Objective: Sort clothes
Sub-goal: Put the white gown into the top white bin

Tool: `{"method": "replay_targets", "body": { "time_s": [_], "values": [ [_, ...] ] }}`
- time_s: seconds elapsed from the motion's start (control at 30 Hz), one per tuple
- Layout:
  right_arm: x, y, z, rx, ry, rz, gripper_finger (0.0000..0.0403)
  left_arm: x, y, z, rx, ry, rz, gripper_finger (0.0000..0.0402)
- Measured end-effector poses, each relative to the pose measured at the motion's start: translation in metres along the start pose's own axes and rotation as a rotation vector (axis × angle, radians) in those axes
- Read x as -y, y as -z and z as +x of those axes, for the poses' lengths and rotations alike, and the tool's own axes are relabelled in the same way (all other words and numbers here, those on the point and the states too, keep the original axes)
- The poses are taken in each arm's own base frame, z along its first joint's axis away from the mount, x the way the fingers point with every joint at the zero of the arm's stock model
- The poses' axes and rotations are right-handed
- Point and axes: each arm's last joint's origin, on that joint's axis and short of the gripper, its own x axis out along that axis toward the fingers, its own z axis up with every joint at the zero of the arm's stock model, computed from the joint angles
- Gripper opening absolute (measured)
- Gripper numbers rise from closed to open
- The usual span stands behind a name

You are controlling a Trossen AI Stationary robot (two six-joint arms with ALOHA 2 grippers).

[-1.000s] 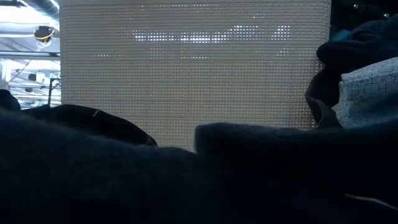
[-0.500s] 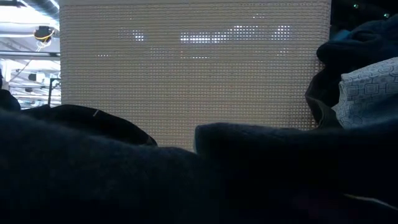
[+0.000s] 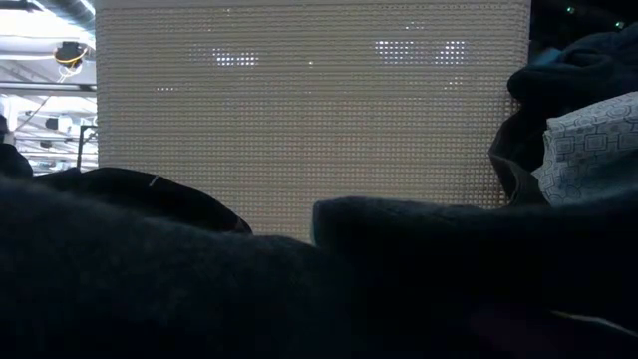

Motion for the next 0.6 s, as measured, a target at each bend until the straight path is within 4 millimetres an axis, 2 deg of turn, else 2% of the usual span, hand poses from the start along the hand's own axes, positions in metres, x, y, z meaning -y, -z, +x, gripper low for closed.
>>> {"method": "replay_targets", "body": {
  "time_s": [0.27, 0.6],
  "values": [
    [0.0, 0.002, 0.0, -0.019, 0.017, -0.011, 0.0017, 0.011, 0.052, 0.033, -0.126, -0.027, 0.016, 0.0042],
    [0.002, 0.004, 0.0, -0.047, 0.068, -0.017, 0.0017, 0.048, 0.104, 0.053, -0.34, 0.115, -0.038, 0.0046]
  ]
}}
